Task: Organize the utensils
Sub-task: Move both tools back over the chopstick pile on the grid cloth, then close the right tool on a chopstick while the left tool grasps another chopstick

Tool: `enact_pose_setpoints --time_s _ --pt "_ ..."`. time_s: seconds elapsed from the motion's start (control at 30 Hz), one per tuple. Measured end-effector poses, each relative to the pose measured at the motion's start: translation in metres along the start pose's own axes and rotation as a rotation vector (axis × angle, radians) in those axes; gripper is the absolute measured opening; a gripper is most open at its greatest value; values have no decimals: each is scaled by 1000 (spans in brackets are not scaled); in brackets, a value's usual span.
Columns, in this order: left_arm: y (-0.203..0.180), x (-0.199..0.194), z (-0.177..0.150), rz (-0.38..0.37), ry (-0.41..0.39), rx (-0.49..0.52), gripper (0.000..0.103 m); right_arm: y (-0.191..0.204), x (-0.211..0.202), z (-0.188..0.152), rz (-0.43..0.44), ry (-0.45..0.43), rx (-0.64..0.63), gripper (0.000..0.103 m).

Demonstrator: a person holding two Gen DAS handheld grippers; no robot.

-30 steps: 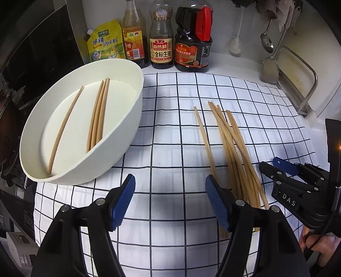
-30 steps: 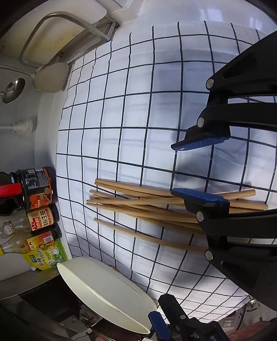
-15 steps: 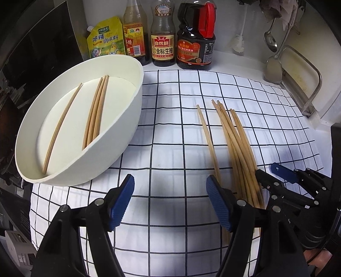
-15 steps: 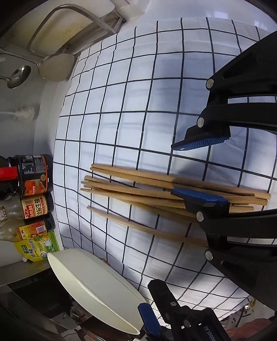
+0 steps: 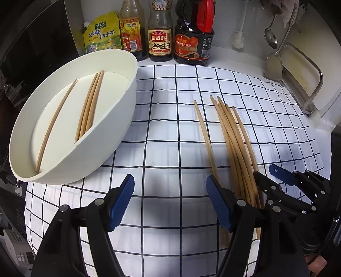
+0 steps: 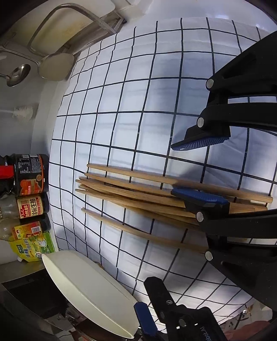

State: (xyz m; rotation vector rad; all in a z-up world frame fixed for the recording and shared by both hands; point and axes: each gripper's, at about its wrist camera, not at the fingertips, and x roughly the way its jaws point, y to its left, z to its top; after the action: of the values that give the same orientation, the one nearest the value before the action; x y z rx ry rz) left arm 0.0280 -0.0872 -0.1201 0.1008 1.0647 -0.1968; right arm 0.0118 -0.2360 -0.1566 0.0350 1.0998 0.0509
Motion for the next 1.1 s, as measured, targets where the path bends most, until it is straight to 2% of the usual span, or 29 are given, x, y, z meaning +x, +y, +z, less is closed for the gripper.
enact_pose_setpoints --time_s 0.1,0.17,0.27,0.6,0.9,1.1 --pt "-1 3 0 -2 8 -5 69 -2 -1 -1 4 -8 6 31" --pt "-3 5 1 -5 14 -8 69 -5 -2 -2 -2 -11 8 16" --pt "-7 7 2 -3 18 -8 69 -11 -3 -3 -2 -14 12 7" --pt "-20 23 5 -11 19 -15 71 -34 -7 -12 2 -32 58 7" --pt "-31 38 1 33 37 17 73 -50 -10 -18 12 -34 84 7" --pt "-33 45 -1 80 47 24 80 -49 -8 -14 -2 -36 79 20"
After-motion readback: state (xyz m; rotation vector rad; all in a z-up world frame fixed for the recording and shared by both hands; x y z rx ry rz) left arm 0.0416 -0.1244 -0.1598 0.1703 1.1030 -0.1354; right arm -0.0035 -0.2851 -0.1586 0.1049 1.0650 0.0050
